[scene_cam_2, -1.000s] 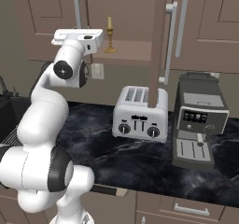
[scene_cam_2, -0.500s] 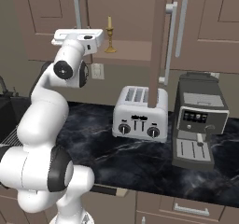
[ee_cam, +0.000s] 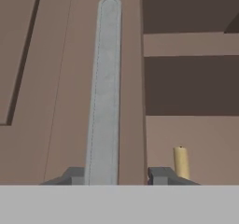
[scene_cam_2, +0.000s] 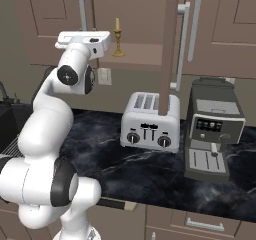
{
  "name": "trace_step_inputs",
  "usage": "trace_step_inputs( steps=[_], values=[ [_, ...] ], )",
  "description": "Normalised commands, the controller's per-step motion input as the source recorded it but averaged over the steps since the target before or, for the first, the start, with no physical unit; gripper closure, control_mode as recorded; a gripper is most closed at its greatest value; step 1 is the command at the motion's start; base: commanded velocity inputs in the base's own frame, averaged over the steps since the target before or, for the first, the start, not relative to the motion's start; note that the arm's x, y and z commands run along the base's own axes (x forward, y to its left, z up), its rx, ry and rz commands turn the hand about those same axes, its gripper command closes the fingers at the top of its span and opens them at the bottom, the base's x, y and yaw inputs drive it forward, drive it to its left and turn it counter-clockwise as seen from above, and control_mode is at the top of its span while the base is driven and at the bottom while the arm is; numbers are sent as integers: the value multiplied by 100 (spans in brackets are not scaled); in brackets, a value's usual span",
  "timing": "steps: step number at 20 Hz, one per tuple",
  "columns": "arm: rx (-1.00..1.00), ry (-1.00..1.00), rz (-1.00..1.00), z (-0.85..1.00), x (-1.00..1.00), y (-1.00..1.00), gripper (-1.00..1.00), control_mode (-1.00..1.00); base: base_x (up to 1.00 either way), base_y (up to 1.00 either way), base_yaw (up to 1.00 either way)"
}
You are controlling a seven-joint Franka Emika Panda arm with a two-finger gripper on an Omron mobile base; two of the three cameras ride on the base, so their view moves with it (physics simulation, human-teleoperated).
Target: Get the candle and the beer from the cabinet and move them to the dining counter.
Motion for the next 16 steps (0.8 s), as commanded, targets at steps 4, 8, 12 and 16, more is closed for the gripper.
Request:
trace_step_inputs(
  steps=[4, 8, 12, 16],
  values=[
    [0, 0, 0, 0, -24, 1, 100, -100, 0, 0, 0],
    [0, 0, 1, 0, -41, 7, 100, -100, 0, 0, 0],
    [0, 0, 3, 0, -51, 14, 100, -100, 0, 0, 0],
    [0, 0, 4, 0, -56, 18, 100, -100, 0, 0, 0]
  ],
)
